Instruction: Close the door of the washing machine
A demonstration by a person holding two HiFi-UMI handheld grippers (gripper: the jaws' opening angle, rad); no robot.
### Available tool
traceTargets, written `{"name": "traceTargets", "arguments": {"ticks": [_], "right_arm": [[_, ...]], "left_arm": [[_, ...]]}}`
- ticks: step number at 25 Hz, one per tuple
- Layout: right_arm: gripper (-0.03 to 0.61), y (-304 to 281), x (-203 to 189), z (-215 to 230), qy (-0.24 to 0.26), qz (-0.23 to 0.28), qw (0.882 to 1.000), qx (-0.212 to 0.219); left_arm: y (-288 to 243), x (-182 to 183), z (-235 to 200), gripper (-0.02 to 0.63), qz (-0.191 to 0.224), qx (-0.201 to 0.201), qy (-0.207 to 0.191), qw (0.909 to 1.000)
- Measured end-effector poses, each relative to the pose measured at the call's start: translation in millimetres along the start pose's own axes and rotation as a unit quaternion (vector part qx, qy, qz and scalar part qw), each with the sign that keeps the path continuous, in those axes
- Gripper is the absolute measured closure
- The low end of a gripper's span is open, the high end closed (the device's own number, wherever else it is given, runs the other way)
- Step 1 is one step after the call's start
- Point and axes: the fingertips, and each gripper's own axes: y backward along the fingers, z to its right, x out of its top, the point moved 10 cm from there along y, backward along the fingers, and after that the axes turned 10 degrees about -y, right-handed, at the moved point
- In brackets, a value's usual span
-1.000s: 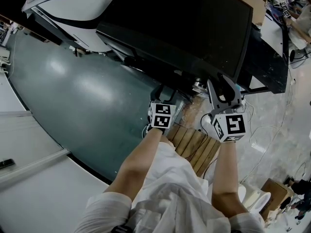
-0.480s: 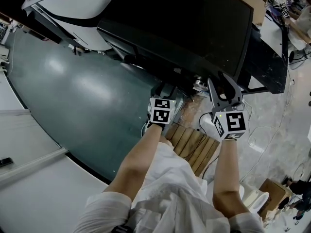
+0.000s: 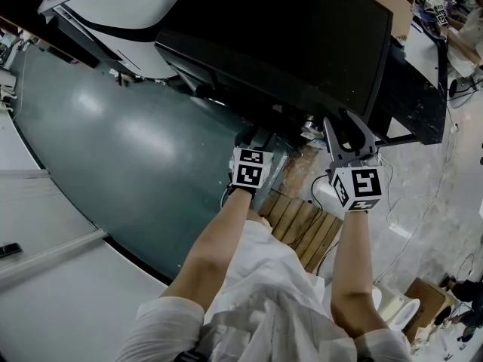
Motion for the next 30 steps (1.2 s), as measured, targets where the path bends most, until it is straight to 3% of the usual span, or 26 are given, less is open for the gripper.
{"name": "traceTargets", "arguments": {"ticks": [8, 12, 18, 30], "right_arm": [[0.426, 3, 0, 1, 0.005, 0.002, 1.0, 0.023], [0.426, 15, 4, -2, -0.02, 0.012, 0.999, 0.024], [0.471, 48, 5, -16, -0.058, 0.042, 0.997, 0.018], [0.517, 110, 23, -51, -0.048, 0.068, 0.996, 0.031]], "left_arm": [[22, 0, -15, 0.427, 0.035, -0.03, -0.012, 0.9989], [52, 10, -27, 0.434, 0.072, -0.029, 0.001, 0.997], [123, 38, -46, 0.434, 0.148, -0.003, -0.011, 0.9889], [275, 85, -64, 0.461, 0.238, 0.068, -0.076, 0.9658]]}}
